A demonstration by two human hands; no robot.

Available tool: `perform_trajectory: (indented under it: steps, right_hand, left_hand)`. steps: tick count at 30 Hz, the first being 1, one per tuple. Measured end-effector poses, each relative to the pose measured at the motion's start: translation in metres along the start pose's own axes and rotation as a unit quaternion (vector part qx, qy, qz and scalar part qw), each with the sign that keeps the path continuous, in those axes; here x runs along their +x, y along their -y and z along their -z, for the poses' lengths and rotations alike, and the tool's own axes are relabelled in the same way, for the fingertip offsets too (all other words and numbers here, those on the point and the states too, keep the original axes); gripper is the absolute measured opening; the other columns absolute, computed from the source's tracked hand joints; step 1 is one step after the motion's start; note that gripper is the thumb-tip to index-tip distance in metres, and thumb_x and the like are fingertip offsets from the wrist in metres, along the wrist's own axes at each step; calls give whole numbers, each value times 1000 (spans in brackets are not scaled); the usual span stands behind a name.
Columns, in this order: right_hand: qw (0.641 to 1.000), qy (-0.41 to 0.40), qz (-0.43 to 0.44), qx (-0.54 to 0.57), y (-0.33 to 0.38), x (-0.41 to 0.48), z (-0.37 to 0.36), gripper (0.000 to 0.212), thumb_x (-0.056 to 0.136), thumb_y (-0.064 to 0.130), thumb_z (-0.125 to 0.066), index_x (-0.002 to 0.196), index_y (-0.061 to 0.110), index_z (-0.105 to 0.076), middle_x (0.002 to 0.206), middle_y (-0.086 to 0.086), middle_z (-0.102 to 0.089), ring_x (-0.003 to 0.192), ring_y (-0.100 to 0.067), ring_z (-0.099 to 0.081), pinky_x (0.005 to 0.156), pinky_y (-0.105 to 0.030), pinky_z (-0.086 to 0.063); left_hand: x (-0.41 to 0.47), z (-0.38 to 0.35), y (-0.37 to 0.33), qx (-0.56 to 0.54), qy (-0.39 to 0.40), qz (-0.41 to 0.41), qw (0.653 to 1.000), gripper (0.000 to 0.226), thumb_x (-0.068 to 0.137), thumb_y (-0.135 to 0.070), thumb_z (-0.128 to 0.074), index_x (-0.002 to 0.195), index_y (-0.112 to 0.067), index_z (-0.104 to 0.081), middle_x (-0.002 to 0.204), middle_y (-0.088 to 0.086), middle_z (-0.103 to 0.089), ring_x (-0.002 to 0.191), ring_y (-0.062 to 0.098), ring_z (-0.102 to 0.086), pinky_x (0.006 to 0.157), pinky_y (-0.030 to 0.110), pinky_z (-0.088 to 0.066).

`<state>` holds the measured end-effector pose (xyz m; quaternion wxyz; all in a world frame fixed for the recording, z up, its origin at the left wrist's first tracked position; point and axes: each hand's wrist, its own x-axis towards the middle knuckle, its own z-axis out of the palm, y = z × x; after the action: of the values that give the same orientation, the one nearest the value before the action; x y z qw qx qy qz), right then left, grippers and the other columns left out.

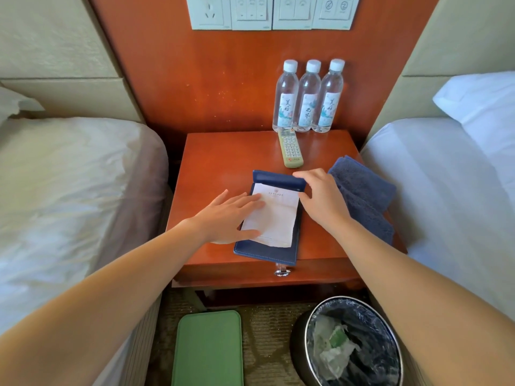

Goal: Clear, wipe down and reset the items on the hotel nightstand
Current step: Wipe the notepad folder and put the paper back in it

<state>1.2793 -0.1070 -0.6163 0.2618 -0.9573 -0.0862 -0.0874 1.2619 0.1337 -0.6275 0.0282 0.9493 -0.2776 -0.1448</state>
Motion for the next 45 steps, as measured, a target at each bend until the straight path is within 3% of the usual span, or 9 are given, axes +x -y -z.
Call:
perform_trajectory:
  steps: [19, 22, 25, 28, 31, 35, 39, 43, 45]
  right_hand:
    - [998, 3, 49, -38, 3, -19, -2, 31, 88, 3, -56, 109, 18, -73, 111, 0, -58, 107, -21, -50, 82, -41, -51]
    - [987, -87, -52, -126, -2, -14, 11, 42, 85, 18, -62, 127, 23, -60, 126, -8, -54, 116, -33, -47, 91, -43, -43]
    - [954, 28, -242, -172, -14, -13, 21, 57, 87, 37, -64, 135, 13, -44, 133, -16, -47, 123, -39, -42, 95, -47, -39]
    - [965, 33, -234, -111, -22, -14, 24, 19, 94, 19, -52, 106, 7, -59, 102, -15, -60, 105, -38, -56, 75, -39, -44]
    - [976, -22, -218, -8, -4, -5, 34, 14, 95, 10, -48, 95, 5, -61, 83, -12, -62, 93, -36, -63, 67, -31, -39]
    - [977, -81, -189, 59, 51, 27, 40, 20, 94, 14, -50, 108, 9, -64, 105, -15, -67, 105, -35, -60, 74, -31, -38]
    - [988, -8, -116, 104, 108, 56, 19, 24, 92, 20, -54, 113, 14, -65, 108, -12, -68, 104, -31, -62, 74, -29, -39]
    - [975, 115, -66, 181, 147, 61, -12, 21, 94, 38, -54, 85, 20, -58, 86, 1, -62, 87, -19, -56, 71, -27, -34]
    - [970, 163, -44, 174, 154, 56, -23, 30, 97, 39, -51, 83, 14, -60, 76, 1, -60, 83, -21, -55, 71, -29, -35]
  left_hand:
    - [-4, 3, -5, -38, -59, 8, 998, 73, 92, -61, -47, 151, -28, -21, 147, 5, -22, 131, 28, -35, 113, 42, -31]
    - [-5, 5, -4, -74, -81, 24, 994, 71, 93, -62, -41, 152, -28, -21, 148, 5, -23, 131, 26, -37, 113, 42, -32]
    - [-6, 6, 0, -82, -89, 40, 992, 68, 95, -59, -41, 152, -26, -22, 149, 4, -24, 132, 26, -36, 113, 42, -33]
    - [-5, 8, 0, -115, -100, 46, 987, 63, 97, -53, -43, 150, -24, -25, 151, 3, -24, 134, 25, -34, 113, 40, -34]
    - [-1, 13, -4, -177, -118, 45, 976, 57, 100, -44, -45, 149, -22, -28, 150, 2, -29, 135, 22, -33, 112, 34, -32]
    - [5, 29, -16, -372, -120, 67, 918, 55, 99, -39, -49, 148, -22, -30, 145, 1, -46, 124, 14, -48, 99, 24, -39]
    - [7, 40, -12, -548, -163, 97, 815, 67, 94, -24, -63, 148, -12, -27, 133, 1, -52, 111, 9, -56, 81, 11, -48]
    - [-5, 39, 19, -563, -249, 182, 767, 59, 90, -8, -67, 142, -8, -37, 105, 11, -62, 71, 8, -64, 62, 18, -52]
    - [-16, 32, 39, -542, -259, 240, 762, 55, 84, -16, -72, 134, -14, -47, 98, 9, -66, 75, 20, -67, 71, 31, -57]
